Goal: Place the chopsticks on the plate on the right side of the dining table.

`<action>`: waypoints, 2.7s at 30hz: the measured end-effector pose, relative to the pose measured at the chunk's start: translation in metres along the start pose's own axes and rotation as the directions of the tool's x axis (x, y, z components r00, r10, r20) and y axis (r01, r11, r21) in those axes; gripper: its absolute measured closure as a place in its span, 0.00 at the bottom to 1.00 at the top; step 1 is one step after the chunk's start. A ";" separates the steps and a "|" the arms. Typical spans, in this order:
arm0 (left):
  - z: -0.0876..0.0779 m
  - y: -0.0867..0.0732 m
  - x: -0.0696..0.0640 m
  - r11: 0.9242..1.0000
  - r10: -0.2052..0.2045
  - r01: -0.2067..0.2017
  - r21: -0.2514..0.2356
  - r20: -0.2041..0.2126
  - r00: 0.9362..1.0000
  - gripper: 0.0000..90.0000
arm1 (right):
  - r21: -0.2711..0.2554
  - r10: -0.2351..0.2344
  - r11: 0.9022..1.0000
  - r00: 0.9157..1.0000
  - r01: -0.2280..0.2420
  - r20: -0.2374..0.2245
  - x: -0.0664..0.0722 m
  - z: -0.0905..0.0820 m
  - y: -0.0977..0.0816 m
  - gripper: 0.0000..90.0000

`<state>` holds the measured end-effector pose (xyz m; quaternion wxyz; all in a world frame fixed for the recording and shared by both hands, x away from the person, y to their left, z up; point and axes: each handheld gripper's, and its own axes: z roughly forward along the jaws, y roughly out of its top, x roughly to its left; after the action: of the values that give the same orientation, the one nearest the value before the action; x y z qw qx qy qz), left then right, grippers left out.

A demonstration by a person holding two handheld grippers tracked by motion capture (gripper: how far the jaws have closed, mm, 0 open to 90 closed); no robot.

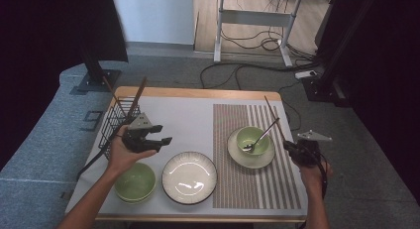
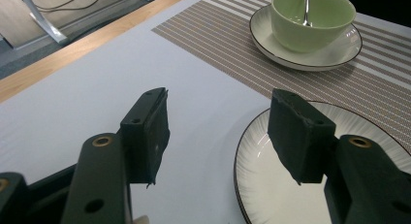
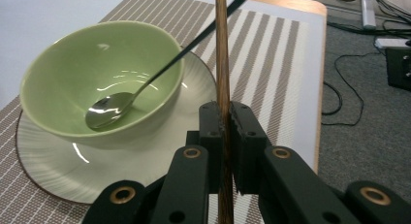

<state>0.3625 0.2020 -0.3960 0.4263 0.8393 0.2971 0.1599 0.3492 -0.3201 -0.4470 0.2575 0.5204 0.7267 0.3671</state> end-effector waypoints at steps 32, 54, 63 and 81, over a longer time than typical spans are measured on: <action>0.001 -0.001 -0.002 1.000 0.003 -0.003 0.003 0.006 1.000 0.45 | 0.064 0.081 0.994 0.996 -0.084 0.048 -0.016 0.018 -0.017 0.94; 0.000 -0.001 -0.002 1.000 0.006 -0.006 0.006 0.004 1.000 0.45 | 0.134 0.013 0.991 1.000 -0.009 -0.025 0.006 0.035 -0.018 0.94; 0.001 -0.001 -0.003 1.000 0.010 -0.010 0.016 0.006 1.000 0.45 | 0.149 -0.025 0.988 0.998 0.033 -0.053 0.014 0.039 -0.016 0.94; 0.004 -0.005 -0.002 1.000 -0.002 0.002 0.023 0.014 1.000 0.45 | 0.174 -0.061 0.982 0.998 0.066 -0.034 0.019 0.044 -0.016 0.94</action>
<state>0.3613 0.2002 -0.4021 0.4186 0.8450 0.2968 0.1503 0.3678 -0.2932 -0.4859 0.2119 0.5121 0.7762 0.3006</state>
